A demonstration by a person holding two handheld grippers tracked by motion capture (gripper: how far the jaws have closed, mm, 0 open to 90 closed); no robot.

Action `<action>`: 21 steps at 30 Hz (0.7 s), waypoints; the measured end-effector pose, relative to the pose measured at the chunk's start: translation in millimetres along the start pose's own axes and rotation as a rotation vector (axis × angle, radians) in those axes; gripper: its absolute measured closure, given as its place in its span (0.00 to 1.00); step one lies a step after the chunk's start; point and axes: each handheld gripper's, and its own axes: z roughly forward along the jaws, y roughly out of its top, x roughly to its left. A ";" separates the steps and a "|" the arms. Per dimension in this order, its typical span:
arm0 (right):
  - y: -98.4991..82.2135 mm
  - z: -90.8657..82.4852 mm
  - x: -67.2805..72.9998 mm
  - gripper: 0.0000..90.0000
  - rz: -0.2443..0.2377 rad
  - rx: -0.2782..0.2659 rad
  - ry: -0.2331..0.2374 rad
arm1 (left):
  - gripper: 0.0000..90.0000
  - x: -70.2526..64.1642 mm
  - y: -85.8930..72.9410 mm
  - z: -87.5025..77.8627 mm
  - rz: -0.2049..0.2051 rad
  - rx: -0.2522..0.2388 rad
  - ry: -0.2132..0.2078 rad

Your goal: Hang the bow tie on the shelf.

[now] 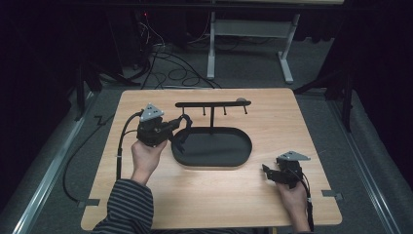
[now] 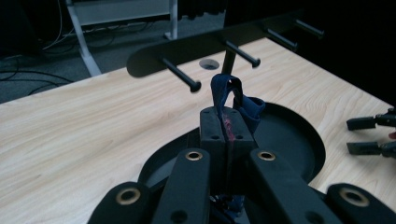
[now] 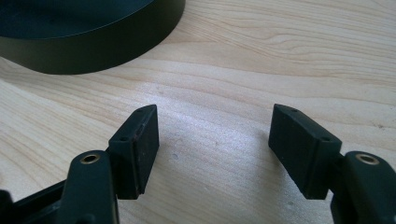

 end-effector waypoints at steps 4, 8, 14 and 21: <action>0.0 -0.1 0.0 0.39 0.001 0.000 0.001 | 0.99 2.1 3.6 3.6 0.000 0.001 0.003; 0.0 0.0 0.1 0.39 0.000 0.000 0.000 | 0.99 4.8 8.0 7.2 -0.001 -0.002 0.012; 0.0 0.0 0.1 0.39 0.000 0.000 0.000 | 0.99 8.5 9.7 11.3 0.000 0.003 0.037; 0.0 -0.1 0.0 0.39 0.000 0.001 0.000 | 0.99 12.3 8.6 16.2 -0.008 0.013 0.054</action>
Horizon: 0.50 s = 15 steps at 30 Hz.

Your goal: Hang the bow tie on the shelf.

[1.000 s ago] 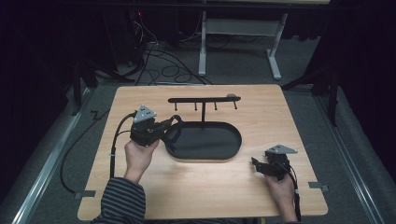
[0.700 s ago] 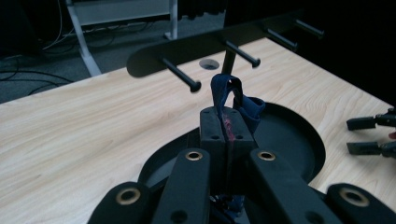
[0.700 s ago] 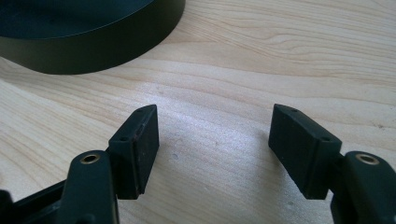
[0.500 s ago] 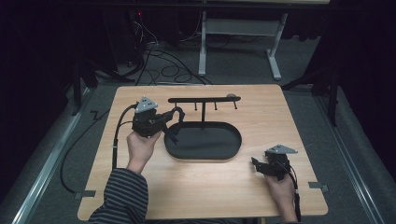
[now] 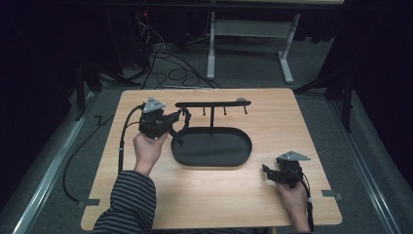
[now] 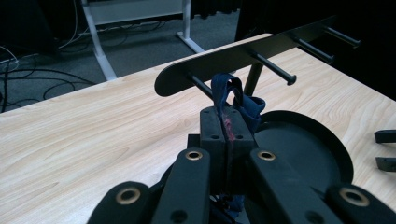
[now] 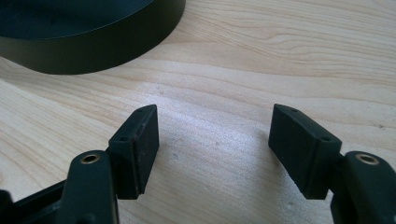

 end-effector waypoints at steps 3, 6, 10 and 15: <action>0.0 0.0 -0.1 0.39 0.002 -0.001 0.001 | 0.99 -0.1 -0.7 3.5 0.003 0.004 0.009; -0.1 0.0 -0.1 0.39 0.001 -0.001 0.001 | 0.99 0.6 -1.0 5.0 0.006 0.010 0.015; -0.1 0.1 -0.1 0.39 0.000 -0.001 0.002 | 0.98 1.0 -2.1 7.0 0.009 0.014 0.036; 0.0 0.1 0.1 0.39 -0.001 -0.001 0.001 | 0.96 3.7 -4.4 9.6 0.004 0.034 0.033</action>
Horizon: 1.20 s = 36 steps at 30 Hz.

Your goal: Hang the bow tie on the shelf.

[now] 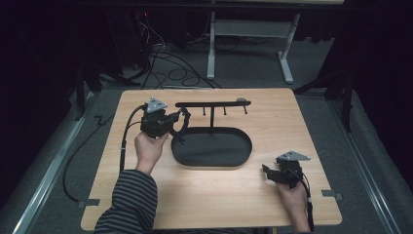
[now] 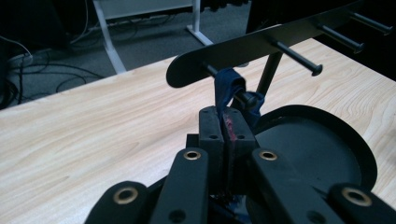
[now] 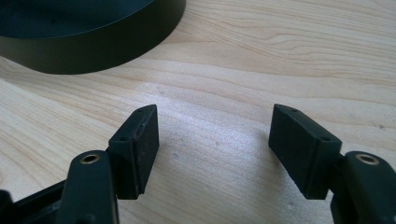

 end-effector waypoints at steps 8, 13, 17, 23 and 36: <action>0.0 -0.1 -0.1 0.39 0.000 0.002 0.001 | 0.93 -0.7 -2.3 1.4 -0.002 0.010 -0.003; 0.0 0.0 -0.2 0.39 0.001 0.000 0.003 | 0.84 -0.8 -1.7 -0.7 -0.004 0.004 0.000; 0.0 -0.1 -0.2 0.39 0.001 0.000 0.002 | 0.81 -2.1 -1.7 -4.3 -0.003 -0.006 -0.001; 0.0 0.0 -0.3 0.39 0.000 0.000 0.002 | 0.75 0.2 -2.7 -11.1 -0.021 -0.021 -0.011; 0.0 0.0 0.0 0.39 -0.001 0.000 0.001 | 0.64 2.9 -12.1 -24.0 -0.024 -0.013 0.017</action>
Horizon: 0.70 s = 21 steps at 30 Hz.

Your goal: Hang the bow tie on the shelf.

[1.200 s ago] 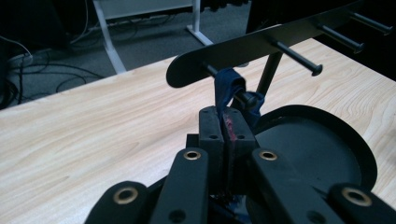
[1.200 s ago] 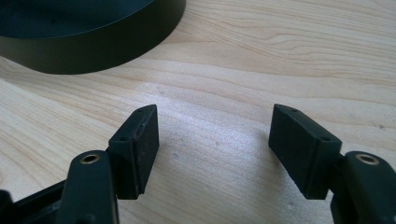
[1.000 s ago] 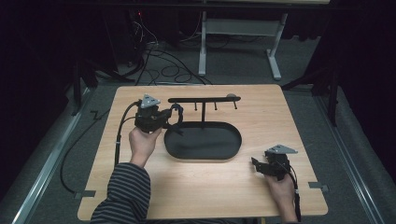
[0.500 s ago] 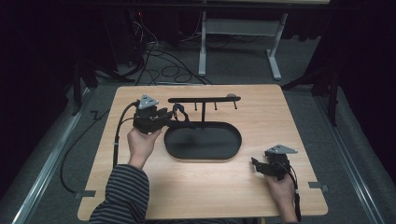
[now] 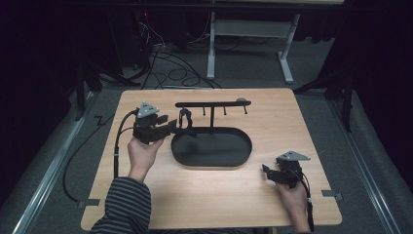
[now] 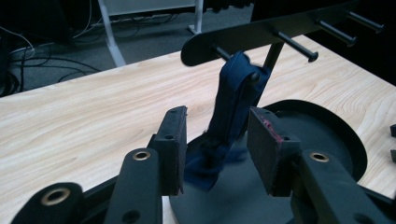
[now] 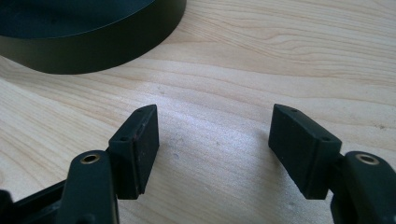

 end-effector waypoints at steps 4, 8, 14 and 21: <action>0.0 0.0 0.0 0.39 -0.001 0.000 0.000 | 0.64 1.0 -1.5 -4.2 -0.006 -0.005 0.001; 0.0 0.0 0.0 0.39 -0.003 0.000 0.000 | 0.63 3.6 -4.9 -8.1 -0.018 -0.009 0.007; 0.0 0.0 0.1 0.39 -0.002 0.001 0.000 | 0.62 5.9 -10.0 -15.7 -0.025 -0.017 0.012; 0.1 -0.1 0.3 0.39 -0.004 0.002 -0.001 | 0.62 9.4 -18.3 -26.8 -0.035 -0.026 0.022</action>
